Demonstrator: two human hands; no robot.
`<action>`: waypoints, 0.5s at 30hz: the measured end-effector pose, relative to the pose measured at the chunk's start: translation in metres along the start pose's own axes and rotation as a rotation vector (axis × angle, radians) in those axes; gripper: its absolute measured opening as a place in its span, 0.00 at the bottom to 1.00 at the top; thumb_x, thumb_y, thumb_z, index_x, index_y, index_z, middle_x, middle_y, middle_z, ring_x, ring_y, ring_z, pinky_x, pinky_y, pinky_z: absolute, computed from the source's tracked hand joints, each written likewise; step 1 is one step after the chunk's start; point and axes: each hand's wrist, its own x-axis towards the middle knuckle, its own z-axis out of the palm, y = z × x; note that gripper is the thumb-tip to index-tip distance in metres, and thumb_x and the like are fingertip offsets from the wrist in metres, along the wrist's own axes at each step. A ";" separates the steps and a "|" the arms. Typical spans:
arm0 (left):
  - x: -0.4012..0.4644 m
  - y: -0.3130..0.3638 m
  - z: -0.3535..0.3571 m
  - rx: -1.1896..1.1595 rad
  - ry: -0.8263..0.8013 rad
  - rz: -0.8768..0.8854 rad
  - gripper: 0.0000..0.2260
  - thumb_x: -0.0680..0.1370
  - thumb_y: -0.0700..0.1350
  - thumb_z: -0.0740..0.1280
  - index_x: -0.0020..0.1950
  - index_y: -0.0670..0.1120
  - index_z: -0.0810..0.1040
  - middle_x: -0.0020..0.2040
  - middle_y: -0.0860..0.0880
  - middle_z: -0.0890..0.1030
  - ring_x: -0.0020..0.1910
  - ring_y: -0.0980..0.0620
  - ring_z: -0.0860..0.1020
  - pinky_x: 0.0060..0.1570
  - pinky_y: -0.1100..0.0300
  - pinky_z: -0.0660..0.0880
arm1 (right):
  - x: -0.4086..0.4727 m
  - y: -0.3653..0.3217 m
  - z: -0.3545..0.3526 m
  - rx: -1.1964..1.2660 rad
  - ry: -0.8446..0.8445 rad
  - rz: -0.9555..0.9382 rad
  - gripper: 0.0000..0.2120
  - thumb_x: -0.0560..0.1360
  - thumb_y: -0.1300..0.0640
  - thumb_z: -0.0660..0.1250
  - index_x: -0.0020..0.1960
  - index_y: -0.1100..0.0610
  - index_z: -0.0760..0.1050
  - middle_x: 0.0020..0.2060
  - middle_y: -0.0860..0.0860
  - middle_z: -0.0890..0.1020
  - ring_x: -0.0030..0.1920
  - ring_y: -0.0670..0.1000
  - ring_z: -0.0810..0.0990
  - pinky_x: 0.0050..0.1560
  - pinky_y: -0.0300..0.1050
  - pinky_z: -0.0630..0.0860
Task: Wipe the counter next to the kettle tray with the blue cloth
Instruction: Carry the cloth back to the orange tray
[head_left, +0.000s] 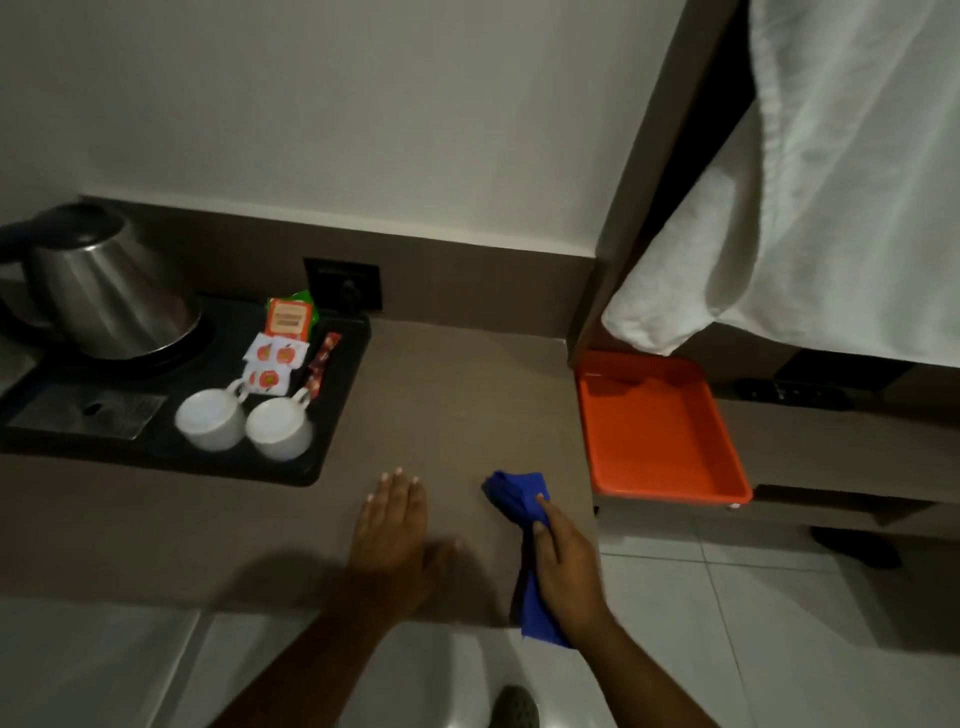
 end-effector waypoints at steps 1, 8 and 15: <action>0.012 0.011 -0.001 0.000 -0.006 0.033 0.41 0.78 0.69 0.46 0.72 0.36 0.69 0.71 0.34 0.72 0.69 0.34 0.72 0.66 0.39 0.65 | 0.006 -0.004 -0.016 0.181 0.027 0.104 0.15 0.81 0.59 0.57 0.66 0.54 0.72 0.59 0.50 0.79 0.59 0.49 0.77 0.59 0.44 0.73; 0.118 0.109 0.002 -0.010 -0.077 0.276 0.37 0.80 0.66 0.54 0.68 0.34 0.74 0.67 0.32 0.74 0.67 0.32 0.74 0.63 0.36 0.73 | 0.084 0.017 -0.141 0.691 0.244 0.358 0.11 0.80 0.58 0.57 0.56 0.51 0.76 0.46 0.53 0.83 0.44 0.54 0.81 0.43 0.47 0.76; 0.216 0.201 0.023 0.125 -0.118 0.421 0.40 0.76 0.67 0.54 0.75 0.37 0.66 0.74 0.34 0.67 0.73 0.36 0.67 0.70 0.41 0.66 | 0.206 0.106 -0.178 0.035 0.298 0.212 0.18 0.80 0.57 0.56 0.67 0.62 0.71 0.58 0.64 0.79 0.58 0.63 0.77 0.59 0.53 0.70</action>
